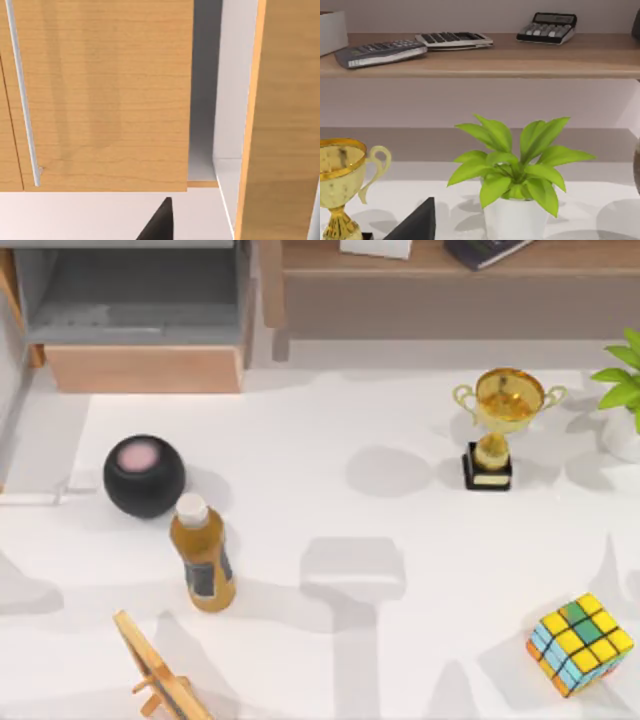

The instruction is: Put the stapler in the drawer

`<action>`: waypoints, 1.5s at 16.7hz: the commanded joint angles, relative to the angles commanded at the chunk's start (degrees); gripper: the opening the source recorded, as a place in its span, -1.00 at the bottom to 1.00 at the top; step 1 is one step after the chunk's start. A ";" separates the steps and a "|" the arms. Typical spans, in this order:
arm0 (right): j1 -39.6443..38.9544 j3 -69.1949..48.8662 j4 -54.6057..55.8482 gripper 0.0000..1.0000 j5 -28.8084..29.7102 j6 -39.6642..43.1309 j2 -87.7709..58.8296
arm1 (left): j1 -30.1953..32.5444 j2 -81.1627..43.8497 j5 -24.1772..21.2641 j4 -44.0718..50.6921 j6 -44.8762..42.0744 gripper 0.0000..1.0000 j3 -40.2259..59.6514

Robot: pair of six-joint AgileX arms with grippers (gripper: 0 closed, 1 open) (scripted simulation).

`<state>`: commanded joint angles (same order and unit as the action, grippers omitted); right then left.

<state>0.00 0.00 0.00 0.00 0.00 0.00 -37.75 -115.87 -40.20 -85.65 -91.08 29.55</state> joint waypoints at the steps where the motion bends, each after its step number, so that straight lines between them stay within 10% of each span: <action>1: 0.00 0.00 0.00 1.00 0.00 0.00 0.00 | 0.00 0.00 0.00 0.00 0.00 -0.21 0.00; 7: 0.00 0.00 0.00 1.00 0.00 0.00 0.00 | 0.00 0.00 0.00 0.00 0.00 -1.00 0.00; 25: 0.00 0.00 0.00 1.00 0.00 0.00 0.00 | 6.80 -5.77 6.87 7.57 0.50 -1.00 12.45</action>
<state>0.00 0.00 0.00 0.00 0.00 0.00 -30.95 -121.64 -33.34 -78.08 -90.58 42.00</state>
